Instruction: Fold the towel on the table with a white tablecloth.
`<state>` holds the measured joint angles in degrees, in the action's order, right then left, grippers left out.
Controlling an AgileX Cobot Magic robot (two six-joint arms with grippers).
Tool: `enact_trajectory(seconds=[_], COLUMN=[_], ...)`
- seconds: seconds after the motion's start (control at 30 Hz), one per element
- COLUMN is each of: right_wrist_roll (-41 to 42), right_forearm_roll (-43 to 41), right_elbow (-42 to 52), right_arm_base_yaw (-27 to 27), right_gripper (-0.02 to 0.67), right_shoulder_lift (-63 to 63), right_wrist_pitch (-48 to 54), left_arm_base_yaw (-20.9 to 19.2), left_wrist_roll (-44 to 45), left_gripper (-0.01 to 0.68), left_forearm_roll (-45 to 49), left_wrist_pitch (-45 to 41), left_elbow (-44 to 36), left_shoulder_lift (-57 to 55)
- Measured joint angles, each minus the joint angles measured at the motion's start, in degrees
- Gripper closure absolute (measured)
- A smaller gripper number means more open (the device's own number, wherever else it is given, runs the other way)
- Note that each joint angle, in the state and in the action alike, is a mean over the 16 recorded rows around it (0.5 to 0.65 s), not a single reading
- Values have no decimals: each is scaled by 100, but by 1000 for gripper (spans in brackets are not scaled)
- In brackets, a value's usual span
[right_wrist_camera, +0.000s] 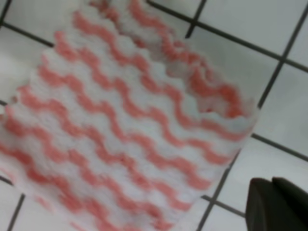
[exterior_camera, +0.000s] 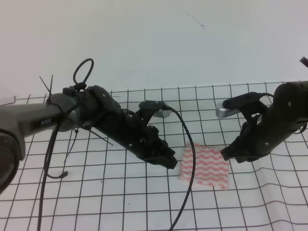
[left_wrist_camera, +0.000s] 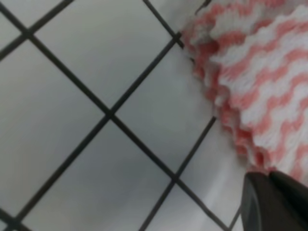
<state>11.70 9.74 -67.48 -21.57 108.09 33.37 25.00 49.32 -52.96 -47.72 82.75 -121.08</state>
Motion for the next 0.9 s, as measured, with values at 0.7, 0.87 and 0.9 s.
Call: enact_trajectory(seconds=[0.7,0.87,0.9], right_wrist_roll=[-42,-48,-48], right_forearm_roll=[-55,-95,-103], right_elbow=[-8,-26,-30], right_arm_base_yaw=[86,86,86], right_gripper=[648,648,648], right_shoulder_lift=[228,234,229], right_wrist_pitch=[-537,-596,-600], left_arm_base_yaw=[251,286,286], left_wrist_roll=[452,456,456], left_gripper=[675,675,675], left_forearm_roll=[-366,-378,-374], left_wrist_pitch=[-437,-527,-542], left_elbow=[7,10,11], left_shoulder_lift=[-368,-381,-369])
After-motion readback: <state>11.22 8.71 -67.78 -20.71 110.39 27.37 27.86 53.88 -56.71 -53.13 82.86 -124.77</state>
